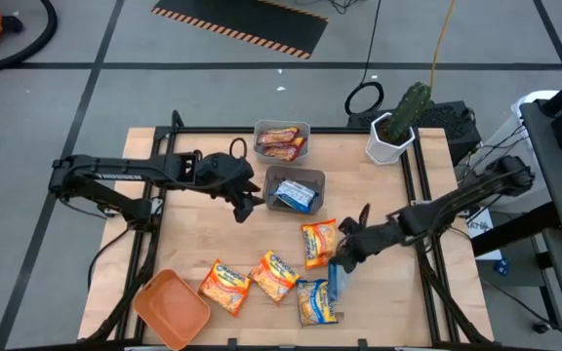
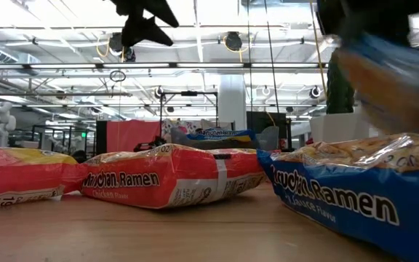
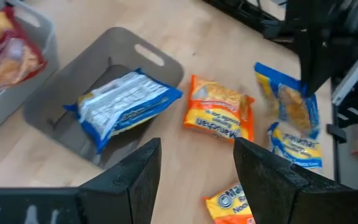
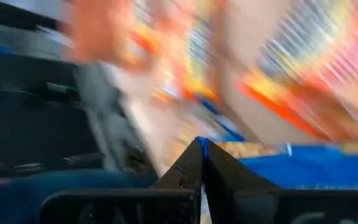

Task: Sort Maruchan noodles
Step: Put the right blue noodle pack into the black bin

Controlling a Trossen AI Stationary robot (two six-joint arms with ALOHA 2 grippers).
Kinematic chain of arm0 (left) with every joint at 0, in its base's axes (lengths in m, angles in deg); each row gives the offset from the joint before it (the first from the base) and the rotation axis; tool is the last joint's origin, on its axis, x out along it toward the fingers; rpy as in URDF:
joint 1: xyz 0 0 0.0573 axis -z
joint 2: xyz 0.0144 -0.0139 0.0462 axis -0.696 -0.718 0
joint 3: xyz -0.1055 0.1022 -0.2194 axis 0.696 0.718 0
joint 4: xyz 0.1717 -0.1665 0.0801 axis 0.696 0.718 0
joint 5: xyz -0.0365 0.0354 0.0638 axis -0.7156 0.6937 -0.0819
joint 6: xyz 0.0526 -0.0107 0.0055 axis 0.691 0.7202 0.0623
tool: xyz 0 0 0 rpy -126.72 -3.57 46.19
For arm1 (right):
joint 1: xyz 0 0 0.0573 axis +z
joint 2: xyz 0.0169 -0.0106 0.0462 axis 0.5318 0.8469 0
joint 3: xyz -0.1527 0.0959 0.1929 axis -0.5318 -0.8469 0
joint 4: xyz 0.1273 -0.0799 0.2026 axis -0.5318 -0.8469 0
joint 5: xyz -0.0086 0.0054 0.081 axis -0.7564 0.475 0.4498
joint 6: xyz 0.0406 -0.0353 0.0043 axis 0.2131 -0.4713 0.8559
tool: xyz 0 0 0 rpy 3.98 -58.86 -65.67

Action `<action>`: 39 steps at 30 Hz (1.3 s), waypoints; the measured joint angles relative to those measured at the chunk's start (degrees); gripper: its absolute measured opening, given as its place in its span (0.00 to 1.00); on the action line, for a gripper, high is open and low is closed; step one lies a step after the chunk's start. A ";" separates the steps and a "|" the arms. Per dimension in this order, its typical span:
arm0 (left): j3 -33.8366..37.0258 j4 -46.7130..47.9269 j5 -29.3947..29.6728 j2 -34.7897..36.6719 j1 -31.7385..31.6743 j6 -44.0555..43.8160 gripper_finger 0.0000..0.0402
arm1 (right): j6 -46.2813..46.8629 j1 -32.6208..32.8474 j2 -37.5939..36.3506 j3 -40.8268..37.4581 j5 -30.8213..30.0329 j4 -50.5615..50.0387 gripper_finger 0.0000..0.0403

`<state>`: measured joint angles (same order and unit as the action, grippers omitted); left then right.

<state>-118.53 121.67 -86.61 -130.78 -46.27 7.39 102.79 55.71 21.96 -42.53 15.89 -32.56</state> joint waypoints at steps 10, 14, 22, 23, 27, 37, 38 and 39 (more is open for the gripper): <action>0.00 -7.01 -0.38 -0.05 2.80 0.01 0.52 | -18.39 -0.72 -12.26 0.11 -20.47 11.24 0.00; 0.00 -13.07 -0.91 -0.05 3.50 -1.56 0.52 | -25.16 -2.87 -15.74 0.11 -22.25 13.89 0.00; -0.04 -23.77 -2.37 -0.46 3.77 -3.96 0.59 | -30.13 -7.90 -19.75 0.11 -25.67 19.40 0.00; -0.04 -24.62 -1.74 -0.47 3.93 -3.46 0.62 | -30.17 -8.51 -19.83 0.11 -26.61 19.42 0.00; -0.04 -26.30 3.27 -0.46 4.84 3.07 0.75 | -30.20 -11.30 -19.62 0.11 -26.49 20.31 0.00; -0.16 -30.42 15.36 -3.28 5.34 18.35 0.85 | -26.88 -18.24 -15.58 0.11 -26.30 25.18 0.00; 0.00 -29.77 15.85 -3.40 5.30 18.77 0.85 | -26.43 -18.95 -14.95 0.11 -26.28 25.55 0.00; 0.04 -30.19 16.41 -3.88 5.30 19.10 0.85 | -25.76 -19.57 -14.37 0.11 -26.25 26.05 0.00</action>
<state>-118.48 91.48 -70.20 -134.66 -40.97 26.49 77.03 36.14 7.59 -42.42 -10.36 -6.51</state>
